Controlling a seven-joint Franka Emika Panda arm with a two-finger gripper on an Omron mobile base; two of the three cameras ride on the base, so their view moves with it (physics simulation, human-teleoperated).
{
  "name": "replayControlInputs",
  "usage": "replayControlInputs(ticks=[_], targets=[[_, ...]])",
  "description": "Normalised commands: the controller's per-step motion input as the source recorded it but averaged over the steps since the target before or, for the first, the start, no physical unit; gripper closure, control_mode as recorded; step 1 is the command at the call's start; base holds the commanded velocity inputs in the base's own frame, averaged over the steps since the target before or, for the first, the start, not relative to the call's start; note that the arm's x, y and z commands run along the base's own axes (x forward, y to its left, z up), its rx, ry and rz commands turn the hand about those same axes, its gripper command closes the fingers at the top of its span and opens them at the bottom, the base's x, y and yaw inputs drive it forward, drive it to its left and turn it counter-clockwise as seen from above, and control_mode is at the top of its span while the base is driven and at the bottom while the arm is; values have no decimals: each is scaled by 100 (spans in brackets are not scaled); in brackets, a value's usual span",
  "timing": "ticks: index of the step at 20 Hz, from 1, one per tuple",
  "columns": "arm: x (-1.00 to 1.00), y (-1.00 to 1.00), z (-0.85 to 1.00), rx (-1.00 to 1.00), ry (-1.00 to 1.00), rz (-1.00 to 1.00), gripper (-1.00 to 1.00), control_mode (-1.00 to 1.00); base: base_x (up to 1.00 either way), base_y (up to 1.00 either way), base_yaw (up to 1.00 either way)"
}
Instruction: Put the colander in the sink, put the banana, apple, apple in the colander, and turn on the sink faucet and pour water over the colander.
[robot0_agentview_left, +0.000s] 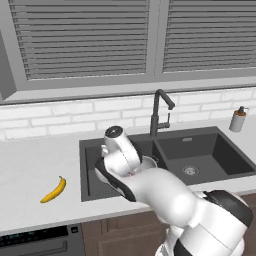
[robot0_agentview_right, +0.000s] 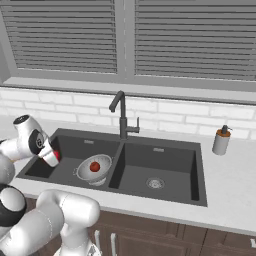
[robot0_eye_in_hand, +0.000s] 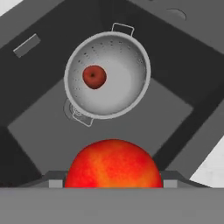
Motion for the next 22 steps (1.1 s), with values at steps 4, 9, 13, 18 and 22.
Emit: replayControlInputs(ticks=[4, 9, 13, 18, 22], targets=[[4, -62, -43, -9, -2, -42, 100, -100, 0, 0, 0], [17, -89, -2, 0, 2, -31, 100, -100, 0, 0, 0], [21, -81, -8, 0, 2, -28, 100, -100, 0, 0, 0], [28, -21, -28, -1, 2, -17, 100, -100, 0, 0, 0], [47, 0, -18, -2, 0, -7, 100, -100, 0, 0, 0]])
